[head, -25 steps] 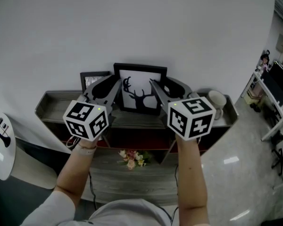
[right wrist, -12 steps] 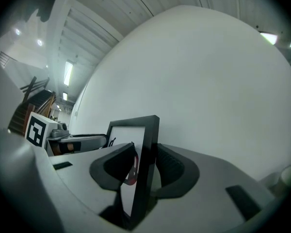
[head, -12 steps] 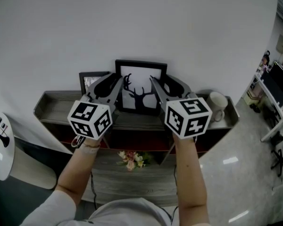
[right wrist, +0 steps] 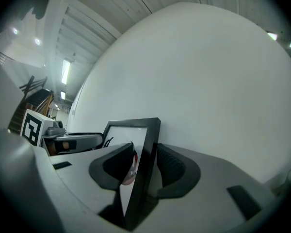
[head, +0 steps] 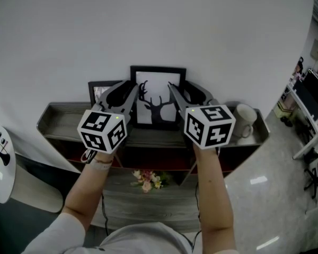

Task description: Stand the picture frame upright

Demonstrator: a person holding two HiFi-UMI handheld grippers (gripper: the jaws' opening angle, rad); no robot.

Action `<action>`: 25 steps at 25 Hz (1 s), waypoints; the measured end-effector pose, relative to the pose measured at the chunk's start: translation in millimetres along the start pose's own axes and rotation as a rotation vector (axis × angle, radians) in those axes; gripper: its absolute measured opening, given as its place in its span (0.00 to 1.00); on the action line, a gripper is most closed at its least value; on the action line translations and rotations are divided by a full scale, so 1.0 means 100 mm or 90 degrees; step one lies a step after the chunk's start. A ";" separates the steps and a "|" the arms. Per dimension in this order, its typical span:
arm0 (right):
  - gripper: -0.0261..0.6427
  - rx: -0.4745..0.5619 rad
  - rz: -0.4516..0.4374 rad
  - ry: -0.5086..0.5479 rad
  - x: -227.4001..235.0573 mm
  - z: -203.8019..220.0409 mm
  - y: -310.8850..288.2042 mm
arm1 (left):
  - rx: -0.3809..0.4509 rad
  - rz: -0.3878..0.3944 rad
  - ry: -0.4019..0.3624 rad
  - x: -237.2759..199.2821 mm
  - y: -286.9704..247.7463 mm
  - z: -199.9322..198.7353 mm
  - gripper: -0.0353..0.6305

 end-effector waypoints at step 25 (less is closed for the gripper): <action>0.12 0.062 0.047 0.050 -0.36 0.18 0.51 | 0.041 0.021 -0.004 0.28 0.47 0.13 0.16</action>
Point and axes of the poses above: the fingertips, and each gripper's own axes: y backward along the fingers, x to its right, z out of its underside, the point moved 3 cm from there along y, backward along the fingers, and after that the axes turned 11 degrees about -x, right-handed, at the moved point
